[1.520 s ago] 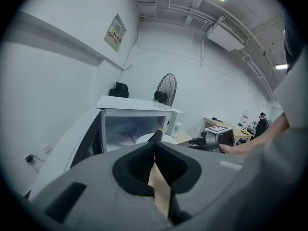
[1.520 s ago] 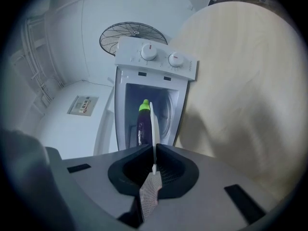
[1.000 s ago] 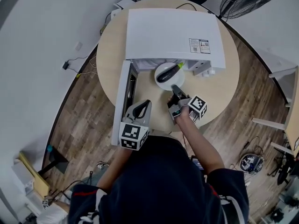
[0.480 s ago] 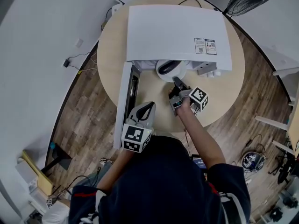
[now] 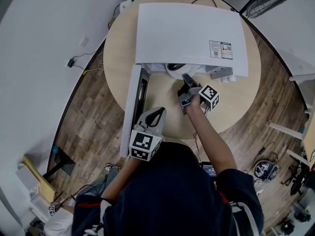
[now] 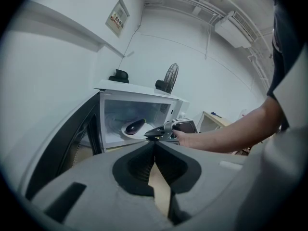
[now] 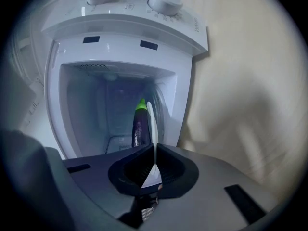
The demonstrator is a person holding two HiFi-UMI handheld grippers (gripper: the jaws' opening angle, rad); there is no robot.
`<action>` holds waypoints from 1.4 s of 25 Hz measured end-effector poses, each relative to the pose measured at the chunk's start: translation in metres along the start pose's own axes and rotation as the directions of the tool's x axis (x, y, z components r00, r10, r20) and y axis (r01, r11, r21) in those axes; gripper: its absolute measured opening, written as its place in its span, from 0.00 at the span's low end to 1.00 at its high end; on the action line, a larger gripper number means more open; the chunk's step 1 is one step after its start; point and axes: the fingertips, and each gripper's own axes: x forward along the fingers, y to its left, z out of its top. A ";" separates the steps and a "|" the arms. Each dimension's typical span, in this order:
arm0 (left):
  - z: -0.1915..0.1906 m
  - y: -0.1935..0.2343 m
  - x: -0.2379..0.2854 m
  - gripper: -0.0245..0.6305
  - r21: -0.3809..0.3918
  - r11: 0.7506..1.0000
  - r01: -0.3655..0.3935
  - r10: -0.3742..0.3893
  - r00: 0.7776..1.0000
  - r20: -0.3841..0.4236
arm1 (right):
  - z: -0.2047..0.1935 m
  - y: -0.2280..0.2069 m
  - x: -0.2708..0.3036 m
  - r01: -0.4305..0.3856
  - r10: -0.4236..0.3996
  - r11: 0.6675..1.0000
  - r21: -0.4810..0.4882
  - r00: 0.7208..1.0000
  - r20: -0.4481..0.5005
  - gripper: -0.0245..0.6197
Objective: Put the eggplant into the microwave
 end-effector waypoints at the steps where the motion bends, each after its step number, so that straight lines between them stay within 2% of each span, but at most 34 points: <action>1: 0.000 0.000 0.000 0.06 0.000 1.000 0.000 0.000 1.000 0.000 | 0.001 -0.001 0.001 0.003 -0.003 1.000 -0.001 1.000 0.002 0.07; 25: 0.000 -0.002 0.000 0.06 0.015 1.000 0.010 -0.010 1.000 0.008 | 0.006 -0.005 0.018 0.000 0.000 1.000 -0.008 1.000 0.016 0.07; 28: 0.000 -0.003 -0.002 0.06 0.014 1.000 0.012 -0.013 1.000 0.007 | 0.007 0.000 0.016 -0.018 0.018 0.999 -0.048 1.000 0.012 0.09; 31: -0.002 -0.003 -0.002 0.06 0.018 1.000 0.016 -0.016 1.000 0.004 | 0.007 0.002 0.012 -0.010 0.010 0.993 -0.115 1.000 0.004 0.19; 35: -0.002 -0.003 -0.001 0.06 0.021 1.000 0.023 -0.023 1.000 0.001 | 0.009 0.001 0.000 0.018 -0.017 0.980 -0.199 1.000 0.006 0.20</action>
